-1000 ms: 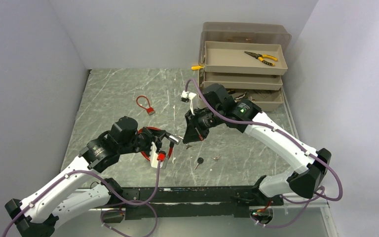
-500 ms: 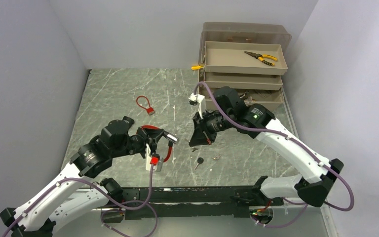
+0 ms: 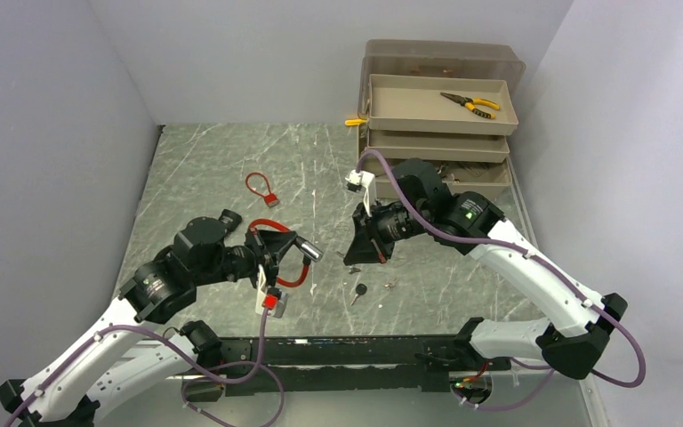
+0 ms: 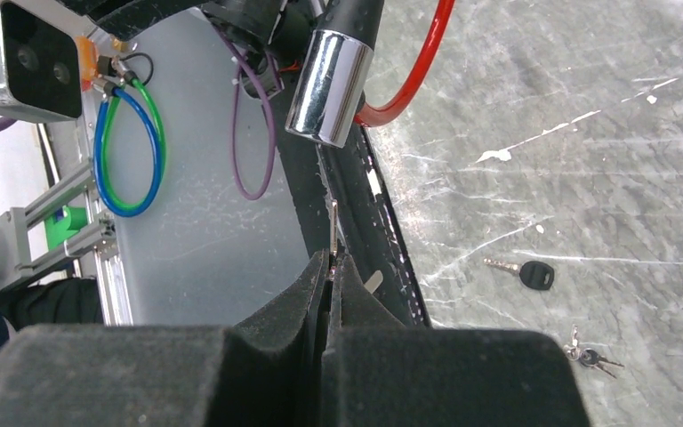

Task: Unlock with the key
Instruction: Place the lock at the center of the board.

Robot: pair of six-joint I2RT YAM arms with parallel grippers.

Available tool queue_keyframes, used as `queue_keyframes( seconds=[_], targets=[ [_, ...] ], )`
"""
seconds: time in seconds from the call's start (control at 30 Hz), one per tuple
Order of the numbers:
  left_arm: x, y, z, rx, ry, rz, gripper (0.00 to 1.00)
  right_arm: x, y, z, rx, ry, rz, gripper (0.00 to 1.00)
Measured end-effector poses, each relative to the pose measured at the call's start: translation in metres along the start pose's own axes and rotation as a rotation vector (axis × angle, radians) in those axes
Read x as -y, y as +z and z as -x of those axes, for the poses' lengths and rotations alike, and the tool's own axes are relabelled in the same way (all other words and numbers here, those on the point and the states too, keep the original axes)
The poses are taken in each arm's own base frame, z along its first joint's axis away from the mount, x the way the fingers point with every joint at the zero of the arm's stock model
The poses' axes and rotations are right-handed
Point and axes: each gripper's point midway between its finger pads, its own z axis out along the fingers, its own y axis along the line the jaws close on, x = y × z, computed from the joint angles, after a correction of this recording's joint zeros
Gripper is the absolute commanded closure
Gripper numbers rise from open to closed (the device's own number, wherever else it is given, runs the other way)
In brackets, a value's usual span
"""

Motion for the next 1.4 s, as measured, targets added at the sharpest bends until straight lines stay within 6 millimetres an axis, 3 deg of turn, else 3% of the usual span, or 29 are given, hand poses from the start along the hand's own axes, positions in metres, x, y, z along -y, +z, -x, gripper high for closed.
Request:
queue_keyframes(
  seconds=[0.23,0.97,1.2,1.4],
  targets=[
    [-0.019,0.000,0.003,0.003,0.014,0.025,1.00,-0.001,0.004,0.001,-0.011,-0.010,0.006,1.00],
    [-0.025,-0.001,0.007,0.013,0.026,0.021,1.00,-0.004,0.012,0.003,-0.026,-0.036,-0.001,1.00],
    [-0.019,-0.004,0.010,0.011,-0.093,-0.017,1.00,0.015,0.020,-0.005,-0.031,-0.209,-0.254,1.00],
    [0.010,0.000,0.008,-0.005,-0.292,-0.115,1.00,0.034,0.018,-0.026,-0.014,-0.435,-0.499,1.00]
  ],
)
